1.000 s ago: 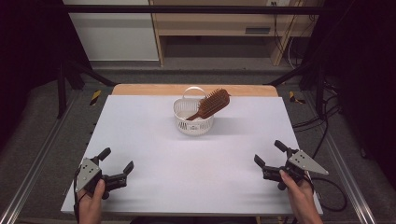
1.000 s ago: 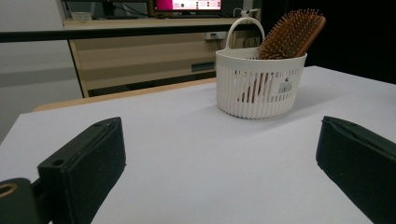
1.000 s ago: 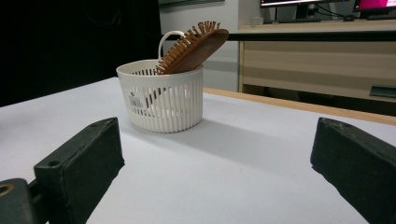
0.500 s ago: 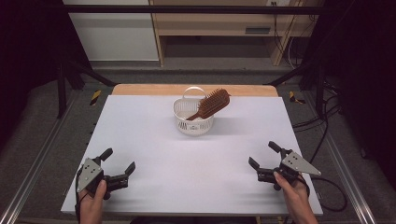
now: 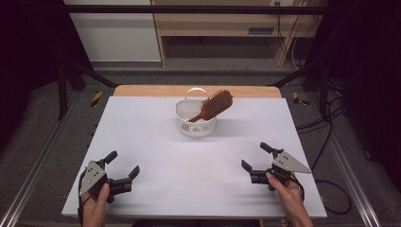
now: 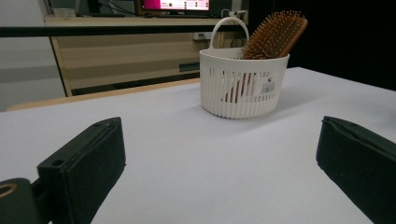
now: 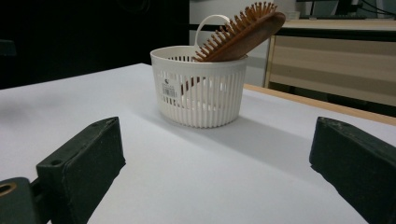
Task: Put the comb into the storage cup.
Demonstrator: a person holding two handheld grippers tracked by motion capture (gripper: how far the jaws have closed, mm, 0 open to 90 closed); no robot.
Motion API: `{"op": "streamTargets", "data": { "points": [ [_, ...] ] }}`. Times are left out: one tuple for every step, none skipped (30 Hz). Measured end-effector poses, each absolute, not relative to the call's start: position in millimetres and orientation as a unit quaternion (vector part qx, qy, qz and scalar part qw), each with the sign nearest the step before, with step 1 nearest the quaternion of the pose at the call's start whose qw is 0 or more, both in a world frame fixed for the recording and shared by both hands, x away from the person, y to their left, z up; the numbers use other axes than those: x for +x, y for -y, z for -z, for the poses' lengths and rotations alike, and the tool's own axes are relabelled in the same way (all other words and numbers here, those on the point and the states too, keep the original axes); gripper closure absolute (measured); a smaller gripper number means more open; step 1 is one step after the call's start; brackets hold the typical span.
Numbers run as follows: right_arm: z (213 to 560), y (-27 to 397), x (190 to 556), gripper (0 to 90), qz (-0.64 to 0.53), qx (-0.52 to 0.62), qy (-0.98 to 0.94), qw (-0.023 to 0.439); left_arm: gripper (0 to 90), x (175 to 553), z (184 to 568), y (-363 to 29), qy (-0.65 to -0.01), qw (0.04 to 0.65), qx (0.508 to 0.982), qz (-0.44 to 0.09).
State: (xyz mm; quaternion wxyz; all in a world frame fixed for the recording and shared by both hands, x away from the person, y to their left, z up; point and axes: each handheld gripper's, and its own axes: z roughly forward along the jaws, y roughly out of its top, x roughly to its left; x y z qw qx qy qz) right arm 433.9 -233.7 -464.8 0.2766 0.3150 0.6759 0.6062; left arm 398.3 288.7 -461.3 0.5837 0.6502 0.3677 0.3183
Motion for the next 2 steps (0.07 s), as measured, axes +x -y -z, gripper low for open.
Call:
{"op": "streamTargets", "data": {
  "points": [
    [464.4, 232.2, 434.9, 3.3, -0.608, 0.313, -0.675, 0.276, 1.2, 399.0, 461.9, -288.4, -0.369, 0.581, 0.651, -0.32],
    [464.1, 230.9, 435.4, 3.4, -0.609, 0.311, -0.675, 0.277, 1.3, 399.1, 461.5, -287.8, -0.368, 0.574, 0.656, -0.324]
  ]
}}
